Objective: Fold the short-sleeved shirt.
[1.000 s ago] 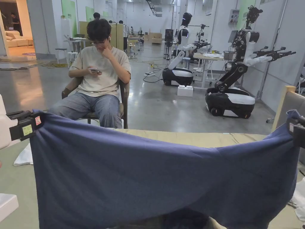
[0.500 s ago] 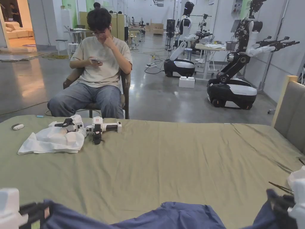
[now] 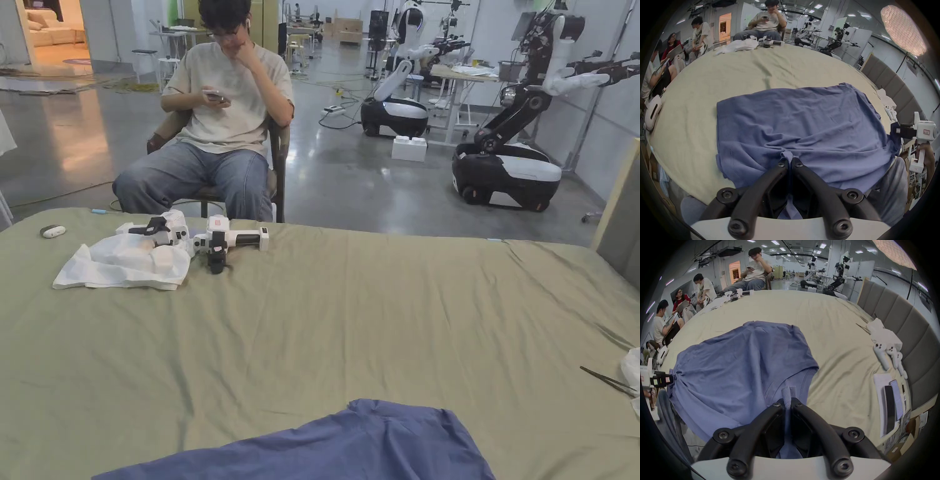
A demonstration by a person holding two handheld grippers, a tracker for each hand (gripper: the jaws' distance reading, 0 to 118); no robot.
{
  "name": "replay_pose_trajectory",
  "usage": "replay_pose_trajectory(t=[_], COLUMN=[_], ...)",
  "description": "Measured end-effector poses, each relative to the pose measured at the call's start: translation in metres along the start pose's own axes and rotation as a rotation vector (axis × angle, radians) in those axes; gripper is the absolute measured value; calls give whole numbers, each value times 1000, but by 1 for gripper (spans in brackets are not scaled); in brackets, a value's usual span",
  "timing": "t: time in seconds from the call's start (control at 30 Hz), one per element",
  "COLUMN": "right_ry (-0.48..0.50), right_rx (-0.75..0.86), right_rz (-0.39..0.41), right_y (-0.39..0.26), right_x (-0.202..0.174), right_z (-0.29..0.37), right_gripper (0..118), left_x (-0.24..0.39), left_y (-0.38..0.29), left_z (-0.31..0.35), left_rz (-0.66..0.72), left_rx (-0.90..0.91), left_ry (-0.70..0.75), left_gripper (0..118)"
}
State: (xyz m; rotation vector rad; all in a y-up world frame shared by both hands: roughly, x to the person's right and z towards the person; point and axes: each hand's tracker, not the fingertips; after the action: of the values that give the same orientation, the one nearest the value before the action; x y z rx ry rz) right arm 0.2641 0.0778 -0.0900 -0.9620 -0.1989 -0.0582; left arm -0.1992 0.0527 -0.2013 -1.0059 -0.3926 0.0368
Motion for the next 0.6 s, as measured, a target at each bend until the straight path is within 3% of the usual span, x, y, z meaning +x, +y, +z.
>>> replay_pose_trajectory(t=[0.1, 0.13, 0.2, 0.23, 0.33, 0.6], right_ry=[-15, -25, -8, -9, -33, -78], right_rx=[41, 75, 161, 205, 349, 665], right_rz=[-23, -24, -41, -54, -69, -134], right_y=[0, 4, 12, 17, 34, 69], right_x=[-6, -8, -13, -16, -26, -63], right_z=[-4, -1, 10, 14, 30, 61], right_gripper=[42, 49, 50, 57, 71, 69], left_x=[1, 2, 6, 11, 19, 53], left_y=[2, 6, 16, 18, 37, 82], left_z=[0, 2, 9, 13, 24, 51], left_rz=[15, 12, -11, -26, -53, -116], left_rx=[47, 72, 151, 192, 317, 608], left_ry=[12, 11, 31, 44, 63, 128], left_gripper=[17, 32, 62, 72, 73, 67])
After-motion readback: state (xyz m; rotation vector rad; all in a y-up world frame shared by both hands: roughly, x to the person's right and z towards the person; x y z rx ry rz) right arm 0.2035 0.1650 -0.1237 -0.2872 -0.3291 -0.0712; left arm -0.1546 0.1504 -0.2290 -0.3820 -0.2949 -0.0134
